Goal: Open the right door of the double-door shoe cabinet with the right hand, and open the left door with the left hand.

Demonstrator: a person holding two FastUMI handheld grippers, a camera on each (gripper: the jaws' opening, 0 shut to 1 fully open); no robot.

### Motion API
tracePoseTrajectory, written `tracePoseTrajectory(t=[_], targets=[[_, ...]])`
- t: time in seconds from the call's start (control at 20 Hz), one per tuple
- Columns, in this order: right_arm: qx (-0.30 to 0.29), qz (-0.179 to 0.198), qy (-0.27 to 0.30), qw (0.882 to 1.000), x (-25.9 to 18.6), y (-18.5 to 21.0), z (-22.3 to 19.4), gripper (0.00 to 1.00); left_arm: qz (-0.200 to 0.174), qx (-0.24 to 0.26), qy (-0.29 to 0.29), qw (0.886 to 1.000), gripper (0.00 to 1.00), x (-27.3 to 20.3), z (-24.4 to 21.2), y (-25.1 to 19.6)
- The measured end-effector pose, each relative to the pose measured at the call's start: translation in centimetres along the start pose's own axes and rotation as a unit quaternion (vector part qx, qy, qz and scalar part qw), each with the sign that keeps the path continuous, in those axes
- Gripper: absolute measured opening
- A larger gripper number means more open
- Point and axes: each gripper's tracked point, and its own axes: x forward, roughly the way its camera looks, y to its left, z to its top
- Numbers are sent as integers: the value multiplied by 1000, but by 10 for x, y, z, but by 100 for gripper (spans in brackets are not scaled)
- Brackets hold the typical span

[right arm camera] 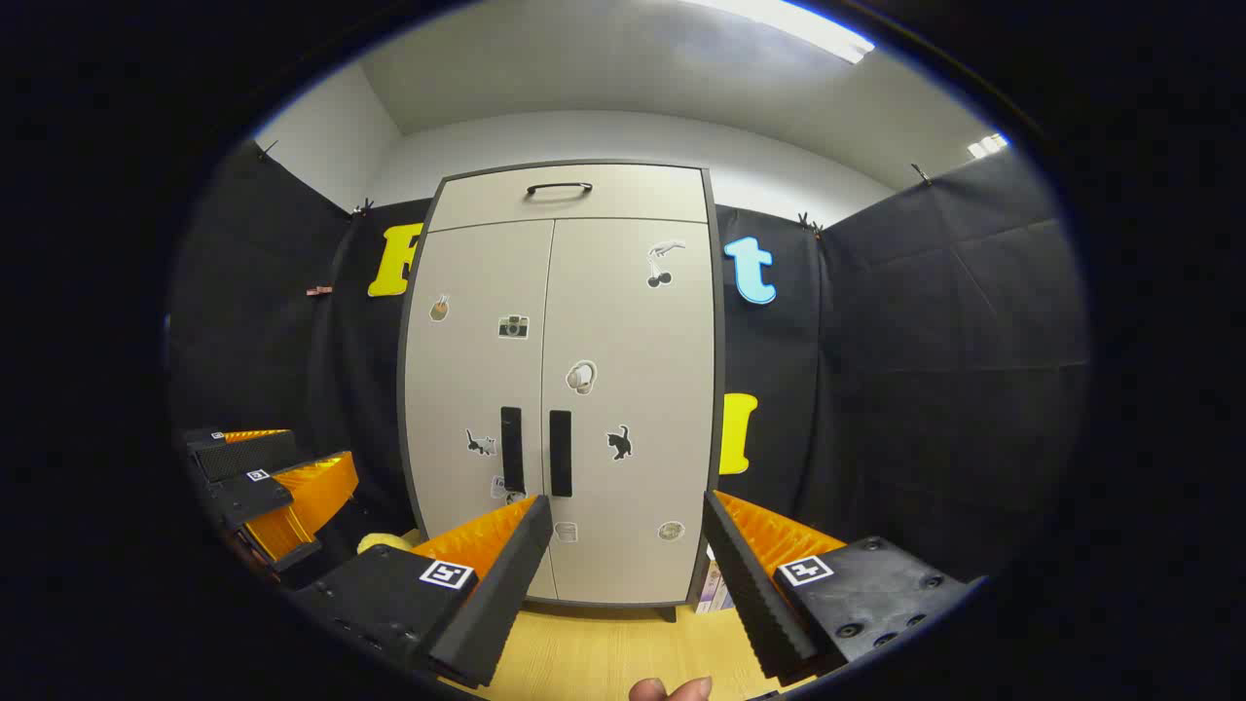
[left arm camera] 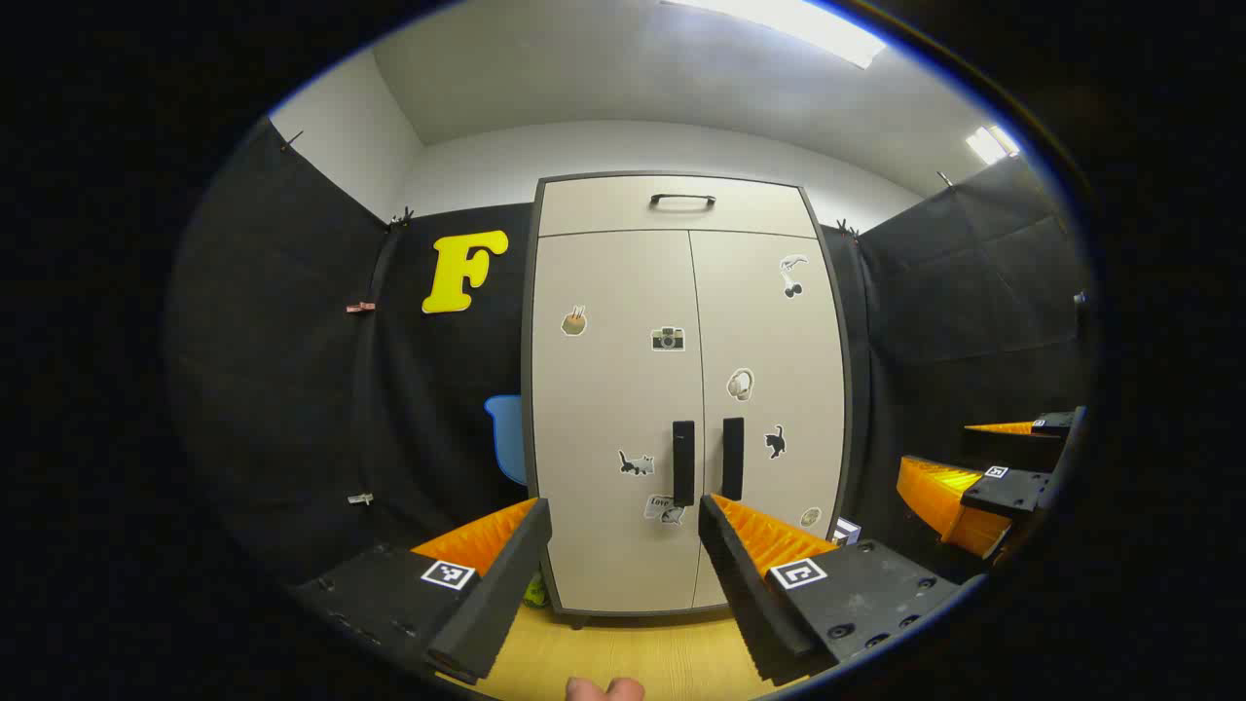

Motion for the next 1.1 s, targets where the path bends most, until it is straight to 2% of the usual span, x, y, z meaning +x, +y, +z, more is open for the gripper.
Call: tracePoseTrajectory(t=[1.1], targets=[[3,16,12,1000,6,19,-9,98,5,0,11,1000,94,3,-3,8]])
